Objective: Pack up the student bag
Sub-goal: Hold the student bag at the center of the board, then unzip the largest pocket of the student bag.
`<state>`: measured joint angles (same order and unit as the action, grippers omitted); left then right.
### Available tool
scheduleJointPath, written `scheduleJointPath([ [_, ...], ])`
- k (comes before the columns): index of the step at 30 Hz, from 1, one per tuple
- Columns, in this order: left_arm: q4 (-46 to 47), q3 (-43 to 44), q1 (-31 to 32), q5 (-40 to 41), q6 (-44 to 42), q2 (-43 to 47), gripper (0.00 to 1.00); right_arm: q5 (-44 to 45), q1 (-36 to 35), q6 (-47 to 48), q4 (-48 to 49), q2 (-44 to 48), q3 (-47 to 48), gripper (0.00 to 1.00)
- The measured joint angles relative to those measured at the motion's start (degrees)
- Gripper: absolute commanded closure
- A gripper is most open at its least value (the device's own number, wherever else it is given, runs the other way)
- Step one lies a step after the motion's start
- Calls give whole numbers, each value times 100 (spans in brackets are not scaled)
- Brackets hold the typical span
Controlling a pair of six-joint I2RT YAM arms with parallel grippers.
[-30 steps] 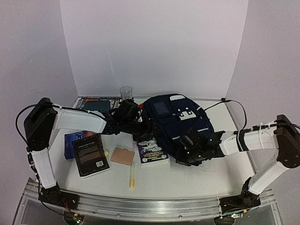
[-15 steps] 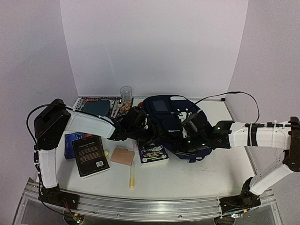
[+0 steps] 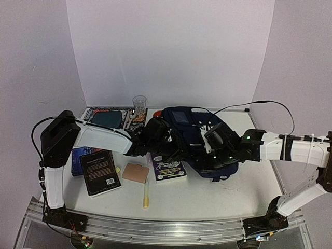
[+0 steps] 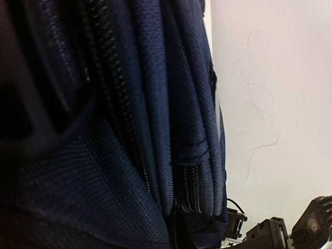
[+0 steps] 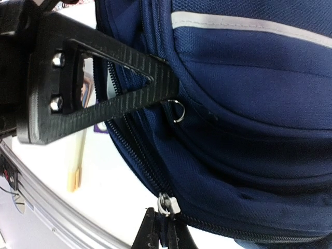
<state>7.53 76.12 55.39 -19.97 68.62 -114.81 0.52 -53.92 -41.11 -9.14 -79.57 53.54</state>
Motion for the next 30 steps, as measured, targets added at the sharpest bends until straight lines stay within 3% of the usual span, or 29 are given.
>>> scheduleJointPath([
  [8,-75,134,9,-528,-575,321,100,98,-42,209,-1096,1053,195,100],
  [13,-639,485,-117,-890,-1238,360,100,86,-44,240,-1720,1506,289,100],
  [21,-1655,1342,-326,-1548,-2362,143,99,-116,-40,413,-1857,1624,453,100],
  [22,-1784,1531,-343,-1614,-2522,32,97,-156,-36,448,-1865,1626,457,100],
  [26,-2190,2098,-399,-1799,-2940,-357,68,-314,34,514,-1816,1582,458,100],
  [30,-2507,2228,-572,-1377,-3136,-442,41,-418,37,504,-1693,1352,503,100],
])
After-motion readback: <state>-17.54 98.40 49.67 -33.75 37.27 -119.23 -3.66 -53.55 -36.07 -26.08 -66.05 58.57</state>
